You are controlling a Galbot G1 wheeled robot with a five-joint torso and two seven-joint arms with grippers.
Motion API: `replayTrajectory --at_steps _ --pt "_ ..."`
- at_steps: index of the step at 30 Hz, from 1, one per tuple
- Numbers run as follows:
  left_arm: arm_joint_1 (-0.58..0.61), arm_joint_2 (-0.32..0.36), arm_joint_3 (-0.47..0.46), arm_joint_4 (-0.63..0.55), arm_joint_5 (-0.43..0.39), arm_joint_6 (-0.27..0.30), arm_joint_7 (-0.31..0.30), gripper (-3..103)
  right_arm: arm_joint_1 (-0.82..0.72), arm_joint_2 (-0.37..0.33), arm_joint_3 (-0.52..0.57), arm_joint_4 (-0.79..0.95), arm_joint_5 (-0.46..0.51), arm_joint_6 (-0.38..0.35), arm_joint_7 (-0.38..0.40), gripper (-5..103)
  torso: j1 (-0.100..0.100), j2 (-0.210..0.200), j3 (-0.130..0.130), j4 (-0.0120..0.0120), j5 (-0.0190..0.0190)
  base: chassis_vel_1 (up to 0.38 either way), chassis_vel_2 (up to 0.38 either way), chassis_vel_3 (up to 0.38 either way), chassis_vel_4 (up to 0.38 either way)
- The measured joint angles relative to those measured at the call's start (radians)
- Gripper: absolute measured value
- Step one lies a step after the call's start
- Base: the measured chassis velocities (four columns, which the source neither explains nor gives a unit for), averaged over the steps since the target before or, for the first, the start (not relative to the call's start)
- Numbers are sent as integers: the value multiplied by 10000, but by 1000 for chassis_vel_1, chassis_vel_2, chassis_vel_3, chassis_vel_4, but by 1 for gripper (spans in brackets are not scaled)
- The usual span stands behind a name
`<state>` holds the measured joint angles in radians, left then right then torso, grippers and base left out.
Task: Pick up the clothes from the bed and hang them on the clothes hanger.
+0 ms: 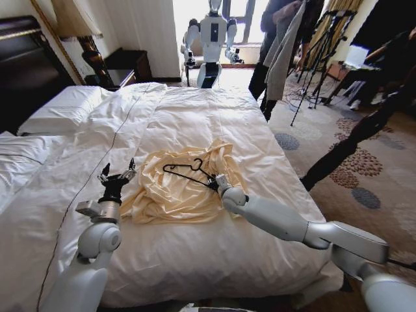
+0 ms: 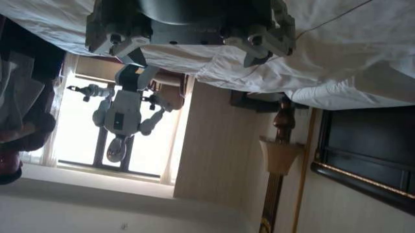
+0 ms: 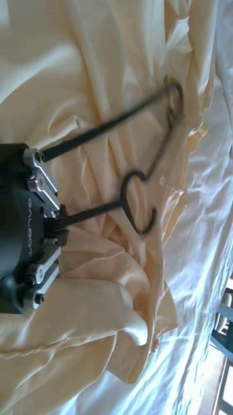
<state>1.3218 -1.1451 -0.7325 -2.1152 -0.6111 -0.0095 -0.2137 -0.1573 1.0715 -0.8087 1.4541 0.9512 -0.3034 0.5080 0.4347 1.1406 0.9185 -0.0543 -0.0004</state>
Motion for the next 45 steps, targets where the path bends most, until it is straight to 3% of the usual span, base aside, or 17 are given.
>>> replayTrajectory --at_steps 3,18,21,22,24,25,27,28,30,38,45 --pt "-1 1 -2 4 1 0 3 100 14 -21 -3 21 -52 12 3 1 0 0 0 -1 0 0 0 0 0" --pt "-38 -78 24 18 27 -5 38 100 1185 2 -207 -165 -896 165 -573 -2 0 0 0 0 -1 0 0 0 0" --pt "-46 -81 21 18 29 -6 42 100 1851 77 -537 -852 -1324 350 -1579 2 0 0 0 0 0 0 0 0 0" --pt "-46 -81 21 18 29 -6 42 100 1851 77 -537 -852 -1324 350 -1579 2 0 0 0 0 0 0 0 0 0" --pt "-55 -70 2 18 26 -7 43 100 2258 31 -864 -1293 -1874 684 -2716 2 0 0 1 0 0 0 0 0 0" --pt "-55 -70 2 18 26 -7 43 100 2258 31 -864 -1293 -1874 684 -2716 2 0 0 1 0 0 0 0 0 0" --pt "-58 -67 -13 18 20 -8 43 100 2613 -39 -1187 -1772 -2539 1251 -3830 3 0 0 0 -1 -1 0 0 0 0" --pt "-58 -67 -13 18 20 -8 43 100 2613 -39 -1187 -1772 -2539 1251 -3830 3 0 0 0 -1 -1 0 0 0 0" --pt "-54 -90 -19 21 16 -9 43 100 2909 -90 -1448 -2233 -3065 1932 -4664 2 1 0 1 0 1 0 0 0 0" --pt "-105 -134 -6 103 3 -18 62 100 3314 -586 -1841 -2860 -4010 3098 -6050 2 0 0 0 -4 2 0 0 0 0" --pt "-232 -105 46 196 0 -18 66 100 3229 -291 -1936 -3493 -4816 3679 -6492 2 0 0 1 -1 1 0 0 0 0"
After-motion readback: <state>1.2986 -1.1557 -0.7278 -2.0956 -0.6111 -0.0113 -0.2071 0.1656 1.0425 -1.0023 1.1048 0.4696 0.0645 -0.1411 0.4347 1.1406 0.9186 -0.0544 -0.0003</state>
